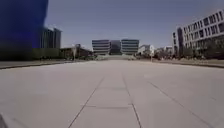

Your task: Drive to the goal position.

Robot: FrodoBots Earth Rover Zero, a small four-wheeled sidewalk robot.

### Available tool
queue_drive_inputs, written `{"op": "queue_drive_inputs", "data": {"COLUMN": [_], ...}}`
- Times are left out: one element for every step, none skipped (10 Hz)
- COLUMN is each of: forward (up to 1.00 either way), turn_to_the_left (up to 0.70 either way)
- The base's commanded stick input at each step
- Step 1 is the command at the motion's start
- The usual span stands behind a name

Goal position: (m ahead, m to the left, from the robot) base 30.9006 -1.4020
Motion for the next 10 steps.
{"op": "queue_drive_inputs", "data": {"forward": [1.0,1.0,1.0,1.0,1.0,1.0,1.0,1.0,1.0,1.0], "turn_to_the_left": [-0.28,-0.25,-0.04,0.0,0.0,0.0,0.0,0.0,0.0,0.0]}}
